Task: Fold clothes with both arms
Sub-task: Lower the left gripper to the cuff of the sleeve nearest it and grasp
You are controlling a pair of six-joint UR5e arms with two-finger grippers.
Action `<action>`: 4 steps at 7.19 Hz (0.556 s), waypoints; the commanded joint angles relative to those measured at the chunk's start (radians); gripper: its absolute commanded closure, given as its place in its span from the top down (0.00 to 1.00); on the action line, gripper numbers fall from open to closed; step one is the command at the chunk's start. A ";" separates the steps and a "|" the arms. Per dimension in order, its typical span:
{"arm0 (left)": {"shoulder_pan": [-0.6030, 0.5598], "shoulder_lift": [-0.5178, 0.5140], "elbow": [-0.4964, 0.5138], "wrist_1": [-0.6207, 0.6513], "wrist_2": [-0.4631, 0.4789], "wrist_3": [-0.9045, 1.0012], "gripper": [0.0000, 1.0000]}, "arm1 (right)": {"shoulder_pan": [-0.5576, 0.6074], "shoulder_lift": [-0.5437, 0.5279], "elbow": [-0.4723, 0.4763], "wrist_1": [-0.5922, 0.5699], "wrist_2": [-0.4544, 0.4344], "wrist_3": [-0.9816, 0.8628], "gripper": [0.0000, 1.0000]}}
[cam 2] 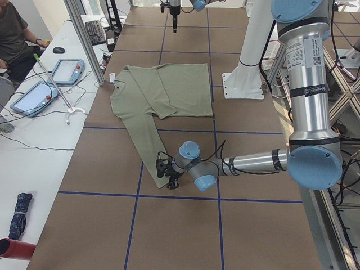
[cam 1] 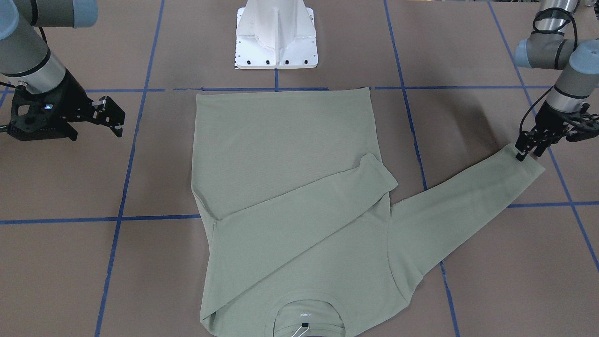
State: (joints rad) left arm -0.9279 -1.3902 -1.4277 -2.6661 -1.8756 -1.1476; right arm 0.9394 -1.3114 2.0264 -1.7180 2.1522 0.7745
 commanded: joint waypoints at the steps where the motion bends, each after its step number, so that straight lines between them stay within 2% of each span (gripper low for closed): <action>1: 0.000 0.000 -0.008 -0.001 -0.002 -0.006 0.18 | -0.001 0.000 0.000 0.000 0.000 0.000 1.00; 2: 0.000 0.002 -0.020 0.000 -0.004 -0.006 0.02 | -0.001 0.000 0.000 0.000 0.000 0.000 1.00; 4: -0.002 0.007 -0.057 0.002 -0.014 -0.006 0.00 | 0.001 -0.002 -0.002 0.000 0.000 0.000 1.00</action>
State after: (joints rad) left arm -0.9284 -1.3854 -1.4633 -2.6659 -1.8841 -1.1534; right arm 0.9396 -1.3125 2.0263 -1.7180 2.1522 0.7746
